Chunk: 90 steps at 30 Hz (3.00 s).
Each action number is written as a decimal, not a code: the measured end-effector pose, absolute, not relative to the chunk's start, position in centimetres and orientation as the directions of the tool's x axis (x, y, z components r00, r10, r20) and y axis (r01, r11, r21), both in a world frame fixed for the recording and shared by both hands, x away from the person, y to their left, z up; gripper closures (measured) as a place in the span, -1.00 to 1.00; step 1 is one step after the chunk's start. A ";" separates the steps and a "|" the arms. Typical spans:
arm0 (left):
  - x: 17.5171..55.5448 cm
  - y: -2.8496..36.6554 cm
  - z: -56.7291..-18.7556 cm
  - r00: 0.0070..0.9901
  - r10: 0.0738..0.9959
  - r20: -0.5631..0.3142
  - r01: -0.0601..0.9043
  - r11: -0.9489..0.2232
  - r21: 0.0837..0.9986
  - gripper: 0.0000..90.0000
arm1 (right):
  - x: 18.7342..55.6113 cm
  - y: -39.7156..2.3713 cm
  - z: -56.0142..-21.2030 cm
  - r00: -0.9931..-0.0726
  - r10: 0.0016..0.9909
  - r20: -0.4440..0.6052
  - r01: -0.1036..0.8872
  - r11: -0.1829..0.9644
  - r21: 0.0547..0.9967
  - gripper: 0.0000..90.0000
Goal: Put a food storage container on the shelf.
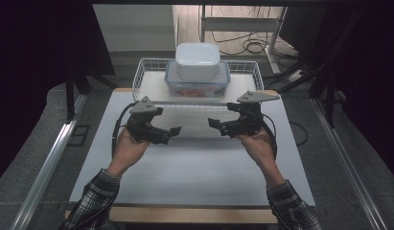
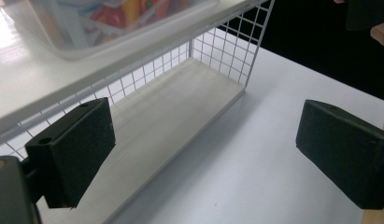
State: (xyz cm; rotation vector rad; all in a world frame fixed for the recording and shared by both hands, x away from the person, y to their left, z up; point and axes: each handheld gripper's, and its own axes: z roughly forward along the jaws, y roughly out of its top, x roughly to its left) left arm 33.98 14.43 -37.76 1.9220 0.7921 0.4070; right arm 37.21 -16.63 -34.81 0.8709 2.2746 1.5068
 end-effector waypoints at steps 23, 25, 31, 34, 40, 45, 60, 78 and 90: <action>32.1 14.6 -42.0 0.724 0.686 -0.073 0.376 -0.303 0.876 -0.91 | 35.5 -17.1 -38.8 -0.786 0.614 0.068 0.319 0.308 0.897 -0.89; 32.1 14.7 -42.3 0.722 0.688 -0.080 0.387 -0.304 0.871 -0.91 | 35.5 -17.2 -39.1 -0.785 0.615 0.071 0.327 0.314 0.891 -0.89; 31.8 14.8 -42.9 0.717 0.693 -0.074 0.388 -0.309 0.868 -0.91 | 35.2 -17.6 -39.9 -0.782 0.618 0.086 0.345 0.313 0.885 -0.89; 31.6 14.9 -43.3 0.711 0.700 -0.074 0.392 -0.307 0.867 -0.91 | 35.0 -17.8 -40.2 -0.782 0.618 0.085 0.347 0.319 0.882 -0.89; 31.1 15.2 -43.9 0.705 0.705 -0.068 0.398 -0.315 0.861 -0.91 | 34.6 -18.1 -41.0 -0.781 0.618 0.087 0.359 0.330 0.873 -0.92; 30.8 15.6 -44.3 0.703 0.707 -0.075 0.407 -0.314 0.858 -0.92 | 34.4 -18.5 -41.7 -0.780 0.621 0.073 0.364 0.357 0.860 -0.96; 29.3 17.2 -45.4 0.679 0.731 -0.076 0.425 -0.306 0.852 -0.93 | 33.4 -20.1 -42.3 -0.763 0.641 0.088 0.388 0.343 0.855 -0.97; 28.3 18.3 -47.6 0.652 0.754 -0.080 0.447 -0.296 0.844 -0.92 | 32.1 -23.1 -44.1 -0.722 0.684 0.104 0.428 0.324 0.844 -0.97; 27.2 19.4 -48.8 0.630 0.773 -0.072 0.459 -0.297 0.837 -0.92 | 31.5 -24.6 -45.9 -0.692 0.715 0.103 0.450 0.315 0.836 -0.96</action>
